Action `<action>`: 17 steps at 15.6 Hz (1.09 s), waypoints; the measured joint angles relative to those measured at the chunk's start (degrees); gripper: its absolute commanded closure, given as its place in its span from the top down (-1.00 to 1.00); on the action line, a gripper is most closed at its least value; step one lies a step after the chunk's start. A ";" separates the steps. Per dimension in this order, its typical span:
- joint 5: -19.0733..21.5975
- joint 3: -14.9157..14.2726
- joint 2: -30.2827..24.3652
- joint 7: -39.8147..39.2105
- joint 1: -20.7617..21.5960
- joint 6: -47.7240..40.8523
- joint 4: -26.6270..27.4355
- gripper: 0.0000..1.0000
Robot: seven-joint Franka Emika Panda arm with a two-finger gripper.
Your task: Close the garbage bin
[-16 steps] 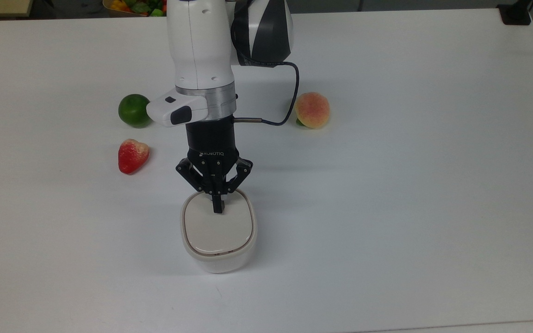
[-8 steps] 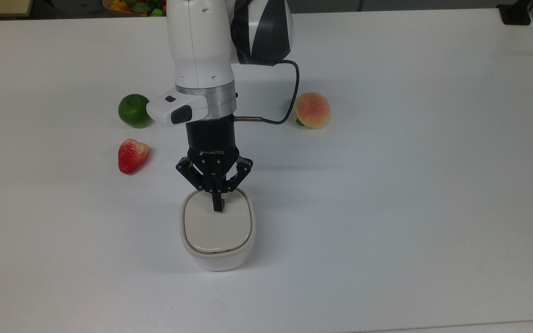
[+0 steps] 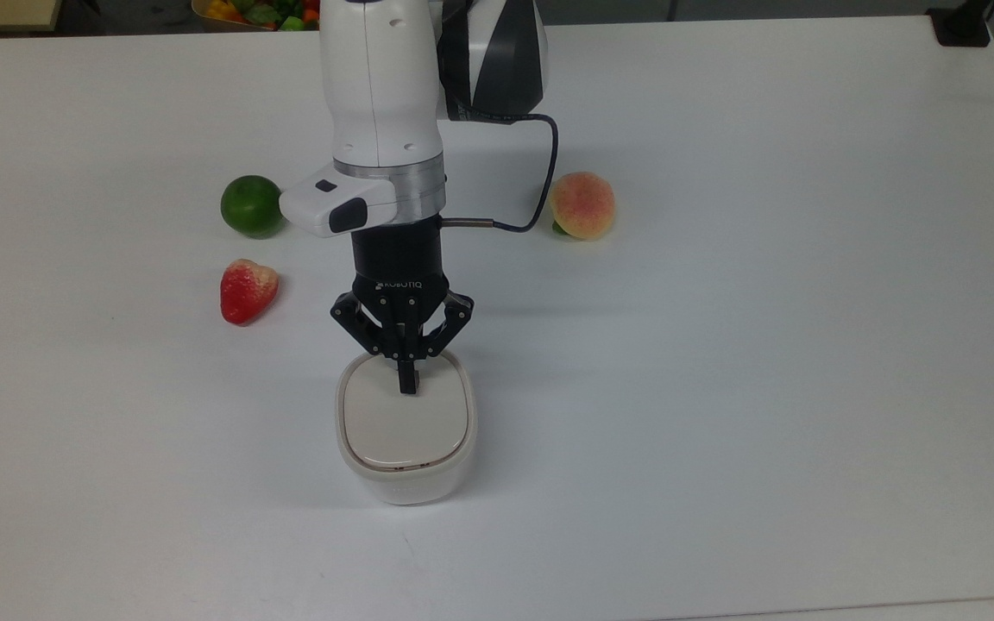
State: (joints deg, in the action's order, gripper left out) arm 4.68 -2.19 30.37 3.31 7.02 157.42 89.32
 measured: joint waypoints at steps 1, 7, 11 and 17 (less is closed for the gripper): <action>0.00 0.00 -0.01 0.00 0.00 0.00 0.01 -1.00; 0.00 0.00 -0.47 0.05 -0.17 -0.05 0.22 -1.00; 0.01 0.00 -3.10 0.06 -0.79 -4.62 0.23 -0.99; 0.01 0.00 -10.21 0.10 -0.97 -19.70 0.24 0.04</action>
State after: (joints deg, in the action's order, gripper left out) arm 4.69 -2.19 20.16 3.41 6.05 137.73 89.56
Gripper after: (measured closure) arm 0.890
